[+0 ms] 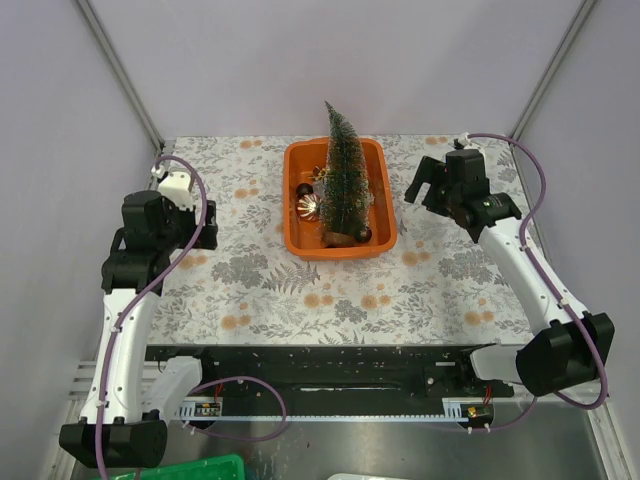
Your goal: Decorate the small christmas tree
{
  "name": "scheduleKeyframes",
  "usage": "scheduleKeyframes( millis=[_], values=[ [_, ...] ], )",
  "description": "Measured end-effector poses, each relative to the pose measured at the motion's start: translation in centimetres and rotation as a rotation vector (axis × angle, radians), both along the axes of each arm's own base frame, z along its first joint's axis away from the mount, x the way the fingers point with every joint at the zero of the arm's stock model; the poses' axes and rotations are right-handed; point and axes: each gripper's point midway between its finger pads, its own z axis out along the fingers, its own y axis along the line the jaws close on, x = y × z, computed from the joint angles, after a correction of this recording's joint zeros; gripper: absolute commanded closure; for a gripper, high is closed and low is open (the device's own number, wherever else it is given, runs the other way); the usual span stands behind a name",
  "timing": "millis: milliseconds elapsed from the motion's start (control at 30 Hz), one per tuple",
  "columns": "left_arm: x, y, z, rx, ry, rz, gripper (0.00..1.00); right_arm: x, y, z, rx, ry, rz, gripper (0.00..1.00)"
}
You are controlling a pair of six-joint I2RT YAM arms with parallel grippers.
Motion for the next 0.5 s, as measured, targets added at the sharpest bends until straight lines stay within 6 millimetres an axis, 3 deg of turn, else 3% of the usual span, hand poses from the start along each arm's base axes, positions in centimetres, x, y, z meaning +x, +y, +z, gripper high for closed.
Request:
scheduleKeyframes(
  millis=[200,500],
  values=[
    [0.2,-1.6,-0.1,-0.050,0.003,-0.075,0.01,0.9,1.2,-0.7,0.017,-0.012,0.032,0.01],
    [3.5,-6.5,-1.3,-0.120,0.062,-0.246,0.01,3.8,7.1,-4.7,0.007,0.044,0.158,0.05]
  ],
)
